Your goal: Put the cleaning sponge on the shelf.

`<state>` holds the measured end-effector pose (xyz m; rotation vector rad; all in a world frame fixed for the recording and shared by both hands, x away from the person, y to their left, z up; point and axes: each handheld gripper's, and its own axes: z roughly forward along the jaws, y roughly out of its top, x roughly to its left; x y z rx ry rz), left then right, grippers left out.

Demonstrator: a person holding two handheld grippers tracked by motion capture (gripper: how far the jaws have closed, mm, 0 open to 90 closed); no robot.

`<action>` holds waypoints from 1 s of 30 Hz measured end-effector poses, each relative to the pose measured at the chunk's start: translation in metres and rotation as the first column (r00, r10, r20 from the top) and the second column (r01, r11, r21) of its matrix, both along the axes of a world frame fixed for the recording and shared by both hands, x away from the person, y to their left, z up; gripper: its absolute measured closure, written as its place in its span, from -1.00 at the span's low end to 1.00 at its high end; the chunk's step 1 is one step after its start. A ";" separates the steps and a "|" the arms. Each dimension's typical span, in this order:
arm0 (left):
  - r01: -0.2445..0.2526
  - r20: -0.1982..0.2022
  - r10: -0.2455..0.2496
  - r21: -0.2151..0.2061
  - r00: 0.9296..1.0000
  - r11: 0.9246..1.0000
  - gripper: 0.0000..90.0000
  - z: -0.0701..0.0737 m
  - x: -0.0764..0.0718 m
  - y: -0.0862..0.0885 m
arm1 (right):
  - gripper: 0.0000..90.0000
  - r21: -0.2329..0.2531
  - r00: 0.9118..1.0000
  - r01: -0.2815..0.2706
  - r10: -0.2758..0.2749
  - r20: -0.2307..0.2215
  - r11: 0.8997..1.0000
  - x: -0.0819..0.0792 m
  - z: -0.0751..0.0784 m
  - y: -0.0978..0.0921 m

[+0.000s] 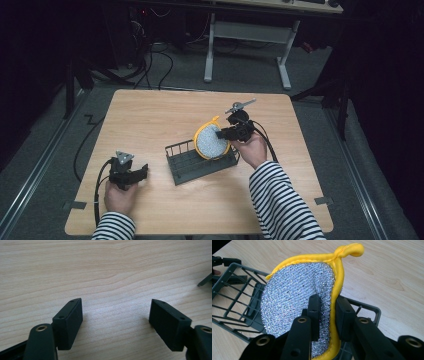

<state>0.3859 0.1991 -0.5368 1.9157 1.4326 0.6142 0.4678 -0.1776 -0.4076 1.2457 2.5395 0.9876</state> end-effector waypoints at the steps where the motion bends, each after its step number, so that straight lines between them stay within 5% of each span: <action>1: 0.000 0.000 0.000 0.000 1.000 1.000 -0.39 0.000 0.000 0.000 | 0.70 0.000 1.000 0.000 0.000 0.000 1.000 0.000 0.000 0.000; 18: 0.000 0.000 0.000 0.000 1.000 1.000 -0.39 0.000 0.000 0.000 | 0.69 -0.026 0.999 -0.018 0.017 -0.027 1.000 -0.008 -0.013 -0.006; 25: -0.001 0.001 0.001 0.000 1.000 1.000 -0.39 0.000 0.000 0.000 | 0.15 -0.004 1.000 0.016 -0.016 -0.009 1.000 -0.015 -0.006 -0.016; 30: 0.000 0.000 0.000 0.000 1.000 1.000 -0.39 0.000 0.000 0.000 | 0.08 0.031 0.999 0.042 -0.043 0.030 0.999 -0.022 0.004 -0.027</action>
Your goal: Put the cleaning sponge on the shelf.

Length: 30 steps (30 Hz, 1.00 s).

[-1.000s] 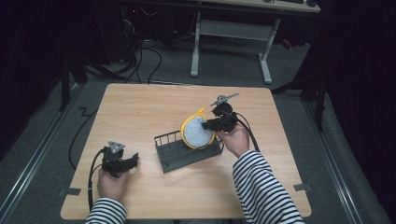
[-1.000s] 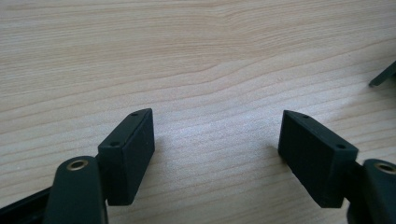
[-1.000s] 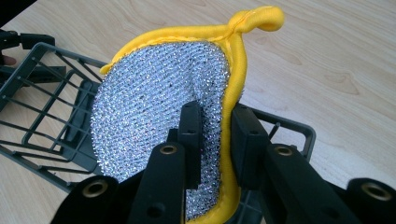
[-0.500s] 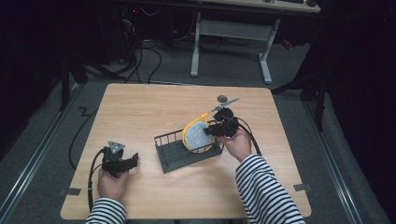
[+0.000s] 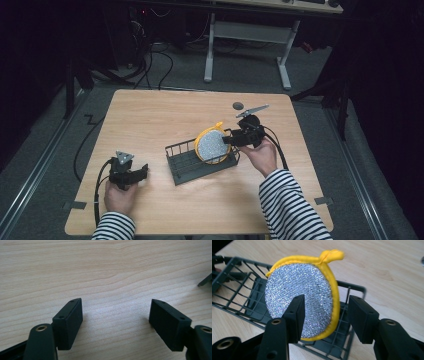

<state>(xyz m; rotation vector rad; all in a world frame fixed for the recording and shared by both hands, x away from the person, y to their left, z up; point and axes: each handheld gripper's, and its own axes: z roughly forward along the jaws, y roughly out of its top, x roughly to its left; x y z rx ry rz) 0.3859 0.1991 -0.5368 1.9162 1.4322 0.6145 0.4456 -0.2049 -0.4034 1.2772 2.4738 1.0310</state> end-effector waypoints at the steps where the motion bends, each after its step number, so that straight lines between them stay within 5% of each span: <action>1: 0.000 0.000 0.000 0.000 1.000 1.000 -0.39 0.000 0.000 0.000 | 0.07 0.007 1.000 0.005 -0.005 0.010 1.000 -0.002 0.002 -0.005; 19: -0.001 0.000 0.001 0.001 1.000 1.000 -0.39 0.000 0.000 0.000 | 0.10 0.063 0.986 0.149 -0.153 0.064 0.987 -0.033 0.007 -0.073; 30: -0.001 0.000 0.001 -0.001 1.000 1.000 -0.39 0.000 0.000 0.000 | 0.07 0.086 0.975 0.212 -0.217 0.051 0.974 -0.049 -0.004 -0.102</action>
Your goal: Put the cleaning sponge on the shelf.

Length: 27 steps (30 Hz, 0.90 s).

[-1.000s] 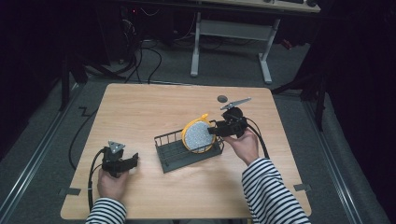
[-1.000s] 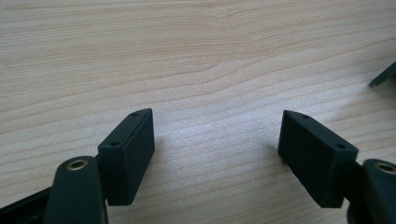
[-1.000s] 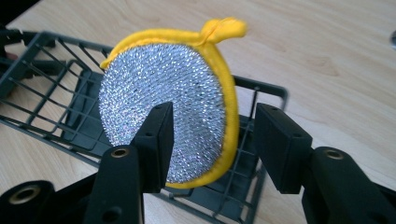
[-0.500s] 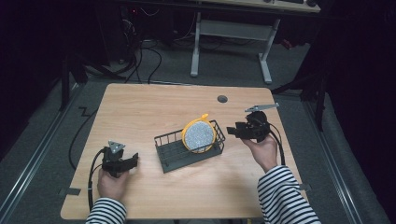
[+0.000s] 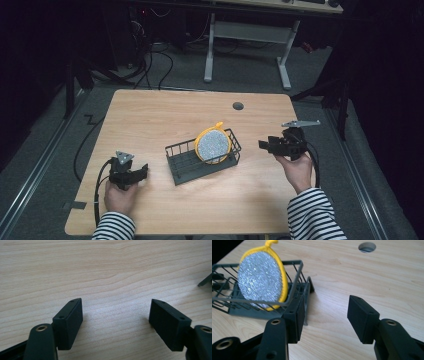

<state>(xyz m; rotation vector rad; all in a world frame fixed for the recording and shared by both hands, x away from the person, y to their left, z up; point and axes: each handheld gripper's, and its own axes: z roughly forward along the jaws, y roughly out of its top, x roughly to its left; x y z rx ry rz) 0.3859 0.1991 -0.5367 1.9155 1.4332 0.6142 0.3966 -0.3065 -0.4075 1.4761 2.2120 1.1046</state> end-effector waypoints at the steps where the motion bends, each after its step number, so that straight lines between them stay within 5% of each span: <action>1: 0.000 0.000 0.000 -0.001 1.000 1.000 -0.39 0.000 0.000 0.000 | 0.07 0.000 1.000 0.000 0.000 0.000 1.000 0.000 0.000 0.000; 13: 0.000 0.000 0.000 0.000 1.000 1.000 -0.39 0.000 0.000 0.000 | 0.04 -0.003 0.999 0.040 -0.040 0.007 0.999 -0.016 -0.025 -0.013; 18: 0.000 0.000 0.000 -0.001 1.000 1.000 -0.39 0.000 0.000 0.000 | -0.02 -0.015 0.997 0.072 -0.071 0.008 0.997 -0.030 -0.055 -0.016; 27: 0.000 0.000 0.000 0.000 1.000 1.000 -0.39 0.000 0.000 0.000 | -0.02 -0.020 0.994 0.110 -0.111 -0.022 0.994 -0.040 -0.084 -0.020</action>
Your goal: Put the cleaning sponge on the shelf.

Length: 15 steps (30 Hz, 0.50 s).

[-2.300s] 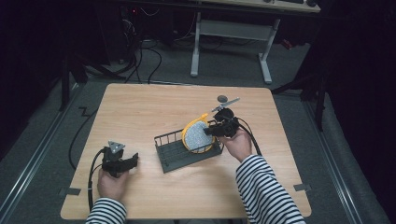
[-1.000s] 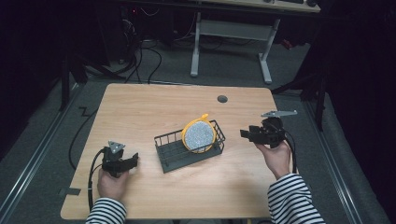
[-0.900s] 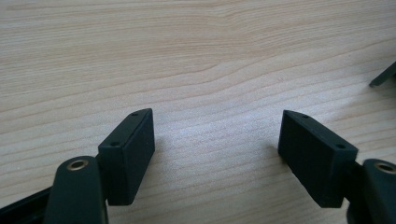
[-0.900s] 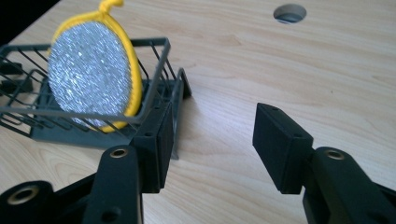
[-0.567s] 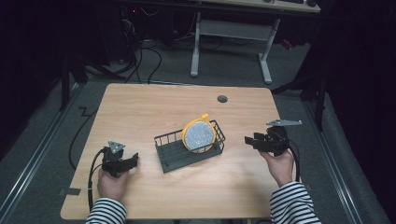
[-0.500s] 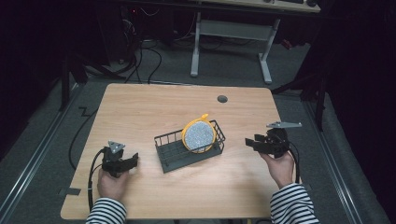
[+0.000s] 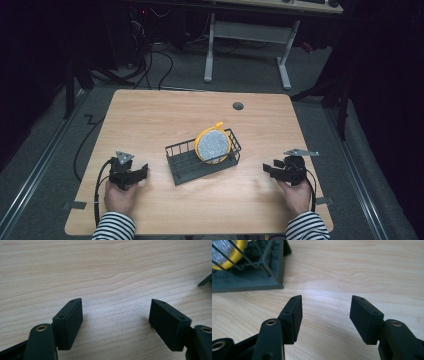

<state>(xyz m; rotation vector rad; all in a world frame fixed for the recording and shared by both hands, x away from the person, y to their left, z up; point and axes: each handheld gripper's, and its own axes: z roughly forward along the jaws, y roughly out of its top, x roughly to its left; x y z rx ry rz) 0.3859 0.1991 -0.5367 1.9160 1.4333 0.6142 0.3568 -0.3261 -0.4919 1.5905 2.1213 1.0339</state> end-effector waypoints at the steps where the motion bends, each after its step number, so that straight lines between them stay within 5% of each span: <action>1: 0.000 0.000 0.000 0.000 1.000 1.000 -0.39 0.000 0.000 0.000 | -0.03 -0.008 1.000 0.003 -0.003 -0.007 1.000 -0.002 -0.004 0.001; 15: 0.000 0.000 0.000 0.000 1.000 1.000 -0.39 0.000 0.000 0.000 | -0.13 -0.080 0.998 0.056 -0.055 0.015 0.995 -0.005 -0.031 0.003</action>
